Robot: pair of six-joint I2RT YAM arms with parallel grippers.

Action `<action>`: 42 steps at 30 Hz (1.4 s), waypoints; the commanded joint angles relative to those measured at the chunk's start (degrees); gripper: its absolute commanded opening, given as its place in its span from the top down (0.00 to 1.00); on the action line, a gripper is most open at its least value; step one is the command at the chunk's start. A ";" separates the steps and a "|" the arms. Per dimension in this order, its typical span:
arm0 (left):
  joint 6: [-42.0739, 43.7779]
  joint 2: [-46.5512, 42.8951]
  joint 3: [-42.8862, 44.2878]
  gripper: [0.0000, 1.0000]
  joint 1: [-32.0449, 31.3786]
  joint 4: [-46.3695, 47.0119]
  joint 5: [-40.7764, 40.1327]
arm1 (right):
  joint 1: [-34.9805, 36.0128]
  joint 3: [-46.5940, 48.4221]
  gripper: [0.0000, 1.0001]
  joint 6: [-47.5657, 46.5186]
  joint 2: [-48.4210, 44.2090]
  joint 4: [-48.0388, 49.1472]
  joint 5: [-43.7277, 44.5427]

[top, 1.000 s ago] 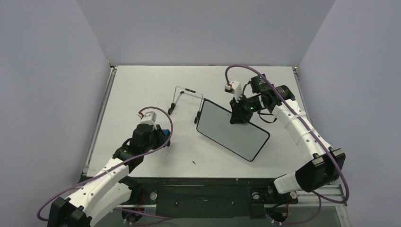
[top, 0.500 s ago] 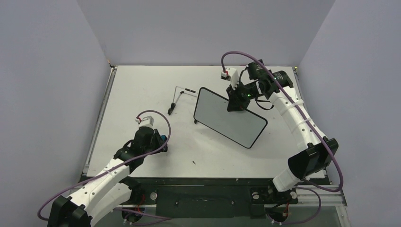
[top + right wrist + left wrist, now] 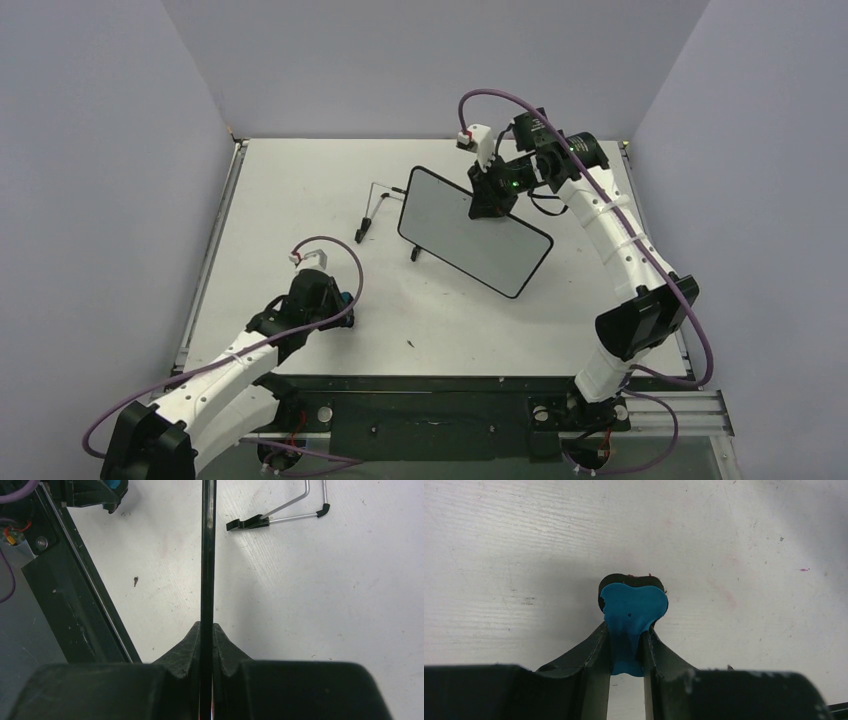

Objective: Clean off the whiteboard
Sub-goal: Place the whiteboard eraser at the center of the board, then place the whiteboard on the whiteboard stand.

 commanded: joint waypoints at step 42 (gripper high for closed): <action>4.25 7.98 8.75 0.45 -2.44 -4.74 -2.32 | 7.69 28.63 1.00 4.72 25.12 15.67 0.63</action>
